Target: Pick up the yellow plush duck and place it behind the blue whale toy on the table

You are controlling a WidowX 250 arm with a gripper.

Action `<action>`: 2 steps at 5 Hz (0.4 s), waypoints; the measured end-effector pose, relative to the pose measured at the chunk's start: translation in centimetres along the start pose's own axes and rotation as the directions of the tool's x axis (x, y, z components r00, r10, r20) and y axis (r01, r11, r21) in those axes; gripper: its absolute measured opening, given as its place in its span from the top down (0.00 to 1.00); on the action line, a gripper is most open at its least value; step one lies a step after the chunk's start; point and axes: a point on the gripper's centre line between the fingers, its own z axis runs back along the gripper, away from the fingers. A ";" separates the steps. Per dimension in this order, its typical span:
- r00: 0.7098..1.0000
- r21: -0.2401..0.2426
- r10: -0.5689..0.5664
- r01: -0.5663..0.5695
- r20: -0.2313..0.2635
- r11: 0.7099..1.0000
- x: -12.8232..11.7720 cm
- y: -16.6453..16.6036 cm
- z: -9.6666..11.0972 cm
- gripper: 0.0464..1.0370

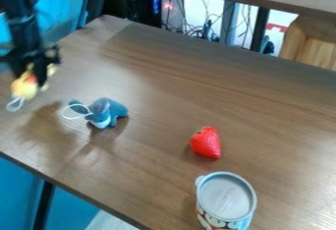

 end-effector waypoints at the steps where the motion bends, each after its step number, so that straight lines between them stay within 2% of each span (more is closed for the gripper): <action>1: 0.988 -0.024 -0.153 0.153 0.014 0.988 1.7 -4.3 1.8 0.66; 2: 0.972 0.013 -0.234 0.234 -0.003 0.972 3.9 -5.3 2.0 0.67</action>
